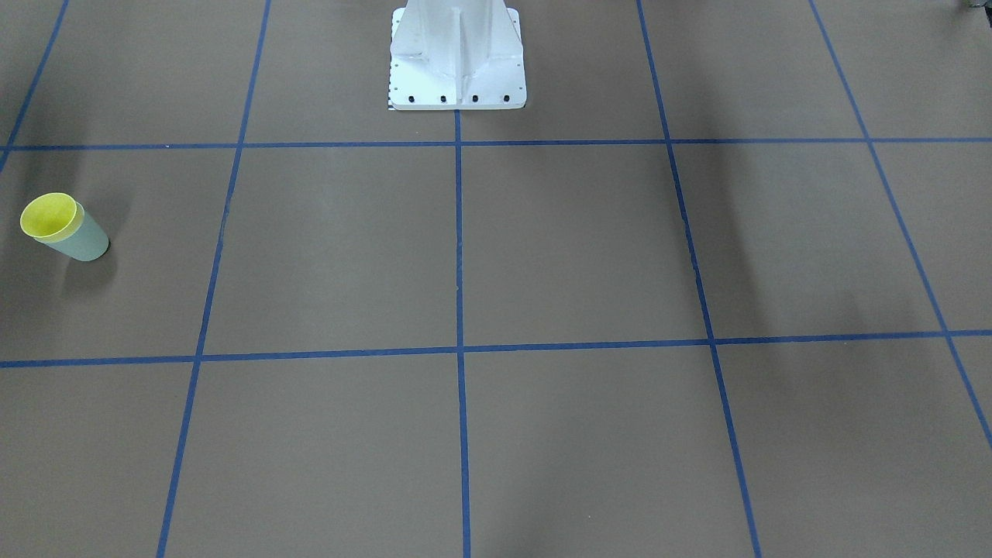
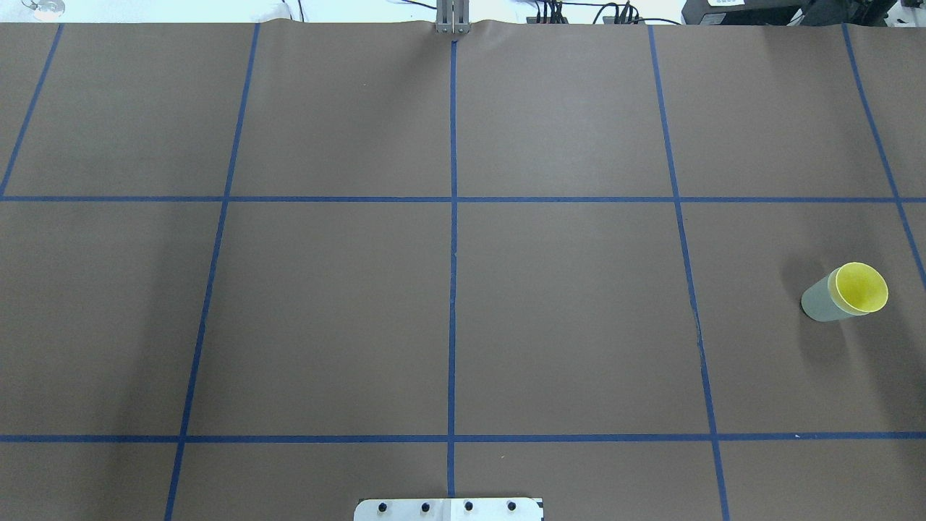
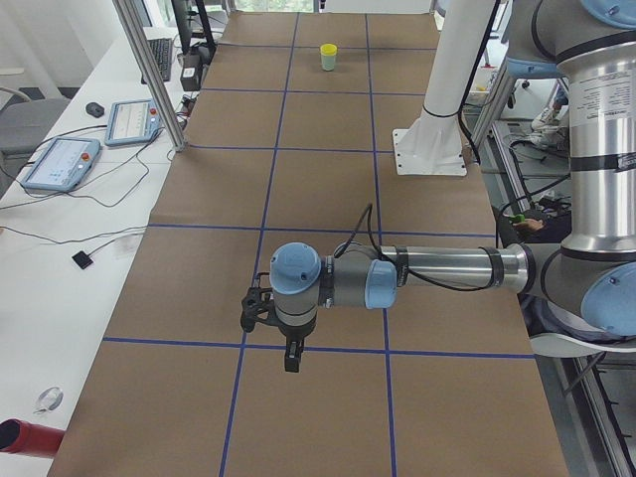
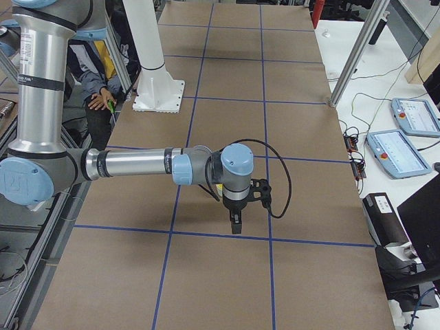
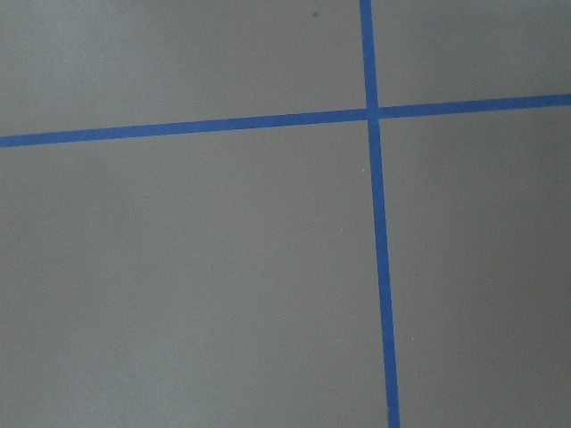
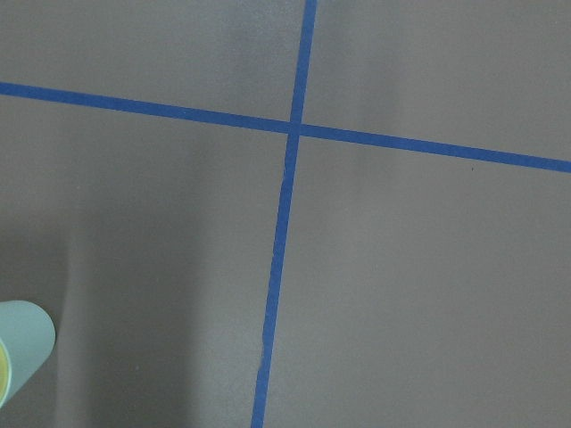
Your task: Transfer and stack yellow cup on green cup
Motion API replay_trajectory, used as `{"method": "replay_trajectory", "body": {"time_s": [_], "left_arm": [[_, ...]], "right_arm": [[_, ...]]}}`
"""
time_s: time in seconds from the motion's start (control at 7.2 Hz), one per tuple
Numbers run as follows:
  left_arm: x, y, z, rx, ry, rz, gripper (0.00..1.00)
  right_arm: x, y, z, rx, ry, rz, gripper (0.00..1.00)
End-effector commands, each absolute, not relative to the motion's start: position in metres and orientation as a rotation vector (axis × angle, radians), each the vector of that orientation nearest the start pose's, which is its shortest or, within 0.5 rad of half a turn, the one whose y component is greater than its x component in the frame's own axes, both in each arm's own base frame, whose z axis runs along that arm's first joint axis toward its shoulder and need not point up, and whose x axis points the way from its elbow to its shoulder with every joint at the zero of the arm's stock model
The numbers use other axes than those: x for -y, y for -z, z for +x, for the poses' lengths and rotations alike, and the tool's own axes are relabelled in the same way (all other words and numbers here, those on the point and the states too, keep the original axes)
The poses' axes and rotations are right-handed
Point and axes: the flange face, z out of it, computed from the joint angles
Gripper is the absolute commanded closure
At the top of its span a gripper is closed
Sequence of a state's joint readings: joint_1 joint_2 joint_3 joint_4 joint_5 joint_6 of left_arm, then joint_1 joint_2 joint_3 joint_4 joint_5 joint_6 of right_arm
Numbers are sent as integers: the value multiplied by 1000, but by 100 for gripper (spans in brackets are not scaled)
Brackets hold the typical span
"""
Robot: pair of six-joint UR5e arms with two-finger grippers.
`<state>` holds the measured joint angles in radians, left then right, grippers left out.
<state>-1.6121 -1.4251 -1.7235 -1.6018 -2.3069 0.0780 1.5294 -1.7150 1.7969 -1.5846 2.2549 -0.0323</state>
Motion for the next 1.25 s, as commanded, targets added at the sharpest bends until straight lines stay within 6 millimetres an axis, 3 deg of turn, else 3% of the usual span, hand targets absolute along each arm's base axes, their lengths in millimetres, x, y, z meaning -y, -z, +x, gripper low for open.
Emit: {"method": "replay_trajectory", "body": {"time_s": [0.0, 1.11], "left_arm": [[429, -652, -84, -730, -46, 75, 0], [423, -656, -84, -731, -44, 66, 0]], "right_arm": [[437, -624, 52, 684, 92, 57, 0], [437, -625, 52, 686, 91, 54, 0]]}}
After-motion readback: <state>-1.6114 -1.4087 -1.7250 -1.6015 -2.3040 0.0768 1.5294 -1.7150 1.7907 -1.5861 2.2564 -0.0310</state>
